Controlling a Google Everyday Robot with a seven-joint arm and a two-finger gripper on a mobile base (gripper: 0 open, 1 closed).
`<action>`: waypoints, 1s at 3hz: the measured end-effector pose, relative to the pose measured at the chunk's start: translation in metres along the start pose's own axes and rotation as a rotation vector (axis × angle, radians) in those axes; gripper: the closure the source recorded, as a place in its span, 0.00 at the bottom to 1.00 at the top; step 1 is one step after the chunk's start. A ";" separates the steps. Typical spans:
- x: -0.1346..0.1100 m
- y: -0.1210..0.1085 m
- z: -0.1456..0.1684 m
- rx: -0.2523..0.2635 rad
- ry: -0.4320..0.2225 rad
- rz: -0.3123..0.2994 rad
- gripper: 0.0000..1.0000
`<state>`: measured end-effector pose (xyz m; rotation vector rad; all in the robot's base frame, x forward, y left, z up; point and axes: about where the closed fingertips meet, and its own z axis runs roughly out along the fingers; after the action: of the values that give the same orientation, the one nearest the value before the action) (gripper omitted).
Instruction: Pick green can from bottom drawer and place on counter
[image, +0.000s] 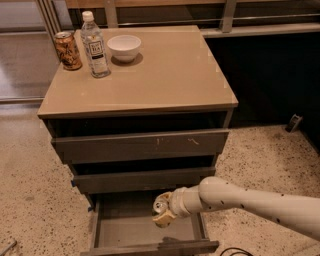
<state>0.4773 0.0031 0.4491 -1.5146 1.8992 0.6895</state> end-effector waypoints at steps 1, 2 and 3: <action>-0.009 -0.015 -0.015 0.041 0.013 -0.037 1.00; -0.012 -0.015 -0.016 0.037 0.010 -0.032 1.00; -0.046 -0.025 -0.044 0.029 -0.010 -0.004 1.00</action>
Offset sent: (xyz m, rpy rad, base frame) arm 0.0142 -0.0080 0.0186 -0.0262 -0.0531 -0.0034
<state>0.5032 -0.0034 0.5117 -1.4934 1.8906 0.6640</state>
